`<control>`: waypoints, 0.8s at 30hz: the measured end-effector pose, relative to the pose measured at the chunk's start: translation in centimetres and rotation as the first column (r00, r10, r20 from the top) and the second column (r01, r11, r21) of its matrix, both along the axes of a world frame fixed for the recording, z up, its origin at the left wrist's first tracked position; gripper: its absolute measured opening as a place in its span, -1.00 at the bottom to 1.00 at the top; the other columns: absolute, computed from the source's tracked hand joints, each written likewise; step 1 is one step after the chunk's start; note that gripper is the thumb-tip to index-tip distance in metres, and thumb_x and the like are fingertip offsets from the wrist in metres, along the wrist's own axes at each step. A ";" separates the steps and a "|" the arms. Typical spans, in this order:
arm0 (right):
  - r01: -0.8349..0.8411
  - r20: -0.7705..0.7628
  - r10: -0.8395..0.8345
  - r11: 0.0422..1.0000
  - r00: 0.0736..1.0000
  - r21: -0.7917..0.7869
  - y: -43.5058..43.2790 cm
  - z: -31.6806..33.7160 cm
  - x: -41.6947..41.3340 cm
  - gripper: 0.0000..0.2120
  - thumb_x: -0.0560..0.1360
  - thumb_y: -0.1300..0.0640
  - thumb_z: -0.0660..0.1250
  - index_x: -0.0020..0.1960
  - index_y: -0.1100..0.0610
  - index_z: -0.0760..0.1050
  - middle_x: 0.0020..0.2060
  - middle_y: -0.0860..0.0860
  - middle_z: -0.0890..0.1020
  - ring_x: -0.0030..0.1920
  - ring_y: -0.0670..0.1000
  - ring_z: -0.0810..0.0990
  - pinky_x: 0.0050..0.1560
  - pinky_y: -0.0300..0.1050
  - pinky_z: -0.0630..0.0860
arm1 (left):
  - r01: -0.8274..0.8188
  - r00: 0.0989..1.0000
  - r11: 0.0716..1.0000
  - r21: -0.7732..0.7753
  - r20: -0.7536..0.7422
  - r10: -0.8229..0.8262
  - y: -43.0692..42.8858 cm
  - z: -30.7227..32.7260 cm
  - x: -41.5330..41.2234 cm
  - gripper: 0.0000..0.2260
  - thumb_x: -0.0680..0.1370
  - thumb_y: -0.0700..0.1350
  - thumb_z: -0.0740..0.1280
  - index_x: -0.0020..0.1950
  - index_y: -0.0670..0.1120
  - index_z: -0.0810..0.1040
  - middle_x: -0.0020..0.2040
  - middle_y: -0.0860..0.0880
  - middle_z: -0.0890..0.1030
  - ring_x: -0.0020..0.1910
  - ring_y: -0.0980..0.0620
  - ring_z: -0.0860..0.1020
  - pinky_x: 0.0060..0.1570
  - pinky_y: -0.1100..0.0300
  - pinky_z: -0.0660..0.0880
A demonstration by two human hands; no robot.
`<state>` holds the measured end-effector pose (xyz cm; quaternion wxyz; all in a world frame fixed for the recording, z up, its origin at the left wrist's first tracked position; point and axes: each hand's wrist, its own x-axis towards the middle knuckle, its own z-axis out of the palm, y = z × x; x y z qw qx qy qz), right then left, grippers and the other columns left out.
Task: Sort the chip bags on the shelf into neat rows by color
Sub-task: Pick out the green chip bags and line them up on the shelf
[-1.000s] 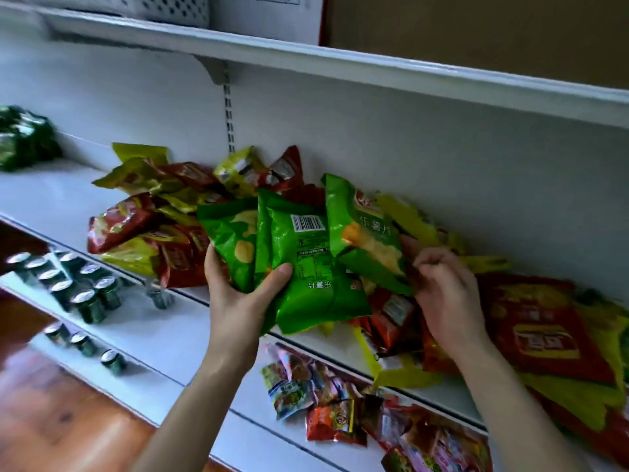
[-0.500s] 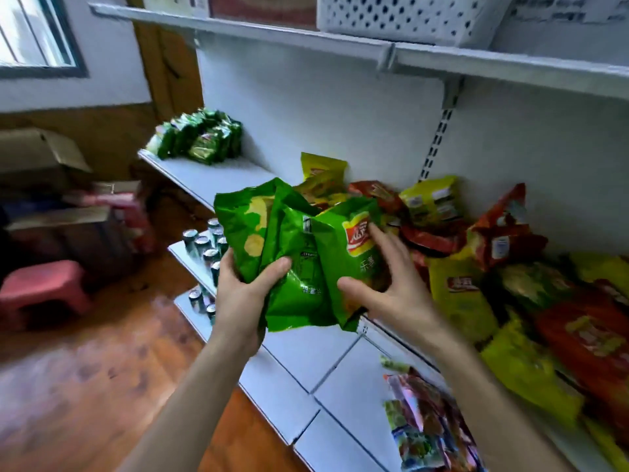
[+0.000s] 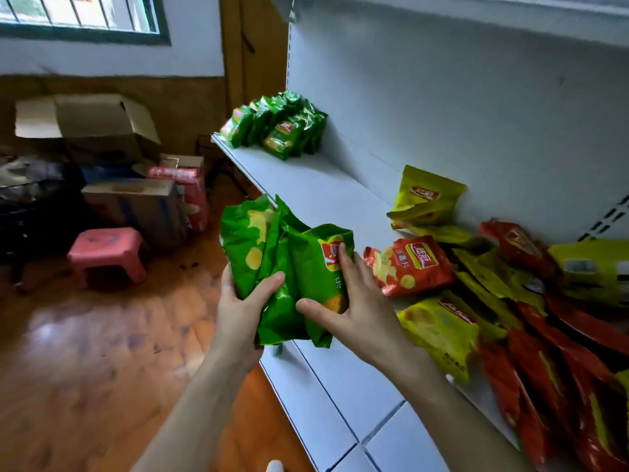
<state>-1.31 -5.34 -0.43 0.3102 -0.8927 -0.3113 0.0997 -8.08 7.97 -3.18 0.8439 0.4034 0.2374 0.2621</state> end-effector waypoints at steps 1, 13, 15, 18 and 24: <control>-0.006 0.002 0.006 1.000 1.000 0.003 1.1 0.1 1.2 0.03 0.22 -0.52 0.17 0.49 -0.14 -0.22 0.51 -0.02 -0.05 0.49 0.01 0.04 0.41 -0.09 0.12 | 0.007 1.000 1.000 -0.006 -0.002 -0.007 1.0 0.0 1.1 -0.55 0.39 -0.31 0.37 0.22 0.00 0.43 -0.09 -0.02 0.68 -0.18 -0.01 0.67 -0.33 0.11 0.60; -0.177 -0.032 0.175 0.982 0.984 -0.060 13.4 2.2 11.5 0.04 0.28 -0.38 0.29 0.51 -0.06 -0.23 0.51 0.01 -0.10 0.49 -0.02 0.01 0.40 -0.19 0.10 | -0.026 0.997 0.994 0.105 -0.075 0.034 12.3 0.6 11.1 -0.26 0.17 -0.17 0.51 0.33 -0.06 0.37 0.08 -0.09 0.65 0.02 -0.10 0.64 0.01 -0.11 0.56; -0.197 -0.137 0.204 0.978 0.969 0.065 14.9 2.3 13.1 0.00 0.24 -0.37 0.28 0.51 -0.09 -0.10 0.45 -0.10 0.11 0.43 -0.13 0.17 0.30 -0.38 0.18 | -0.026 0.997 0.996 0.082 -0.074 0.032 14.7 0.2 12.0 -0.23 0.16 -0.20 0.60 0.33 -0.09 0.38 0.10 -0.13 0.64 0.05 -0.14 0.63 0.04 -0.14 0.54; -0.149 -0.263 0.224 0.949 0.938 0.277 17.2 2.1 16.3 -0.28 0.26 -0.29 0.36 0.36 -0.28 0.21 0.23 -0.26 0.38 0.19 -0.27 0.42 0.19 -0.35 0.42 | -0.010 0.998 0.998 0.061 -0.062 0.013 18.6 -0.7 13.8 -0.31 0.19 -0.19 0.56 0.29 -0.11 0.42 0.11 -0.15 0.64 0.05 -0.15 0.63 0.00 -0.09 0.55; -0.144 -0.322 0.259 0.929 0.910 0.341 22.7 1.1 20.8 -0.27 0.27 0.03 0.49 0.23 -0.41 0.16 0.12 -0.25 0.46 0.01 -0.34 0.52 -0.11 -0.43 0.47 | 0.079 0.995 0.991 0.106 -0.063 -0.072 26.1 -1.3 17.8 -0.37 0.20 -0.20 0.57 0.23 -0.07 0.44 0.02 -0.10 0.67 -0.03 -0.10 0.66 -0.16 0.01 0.61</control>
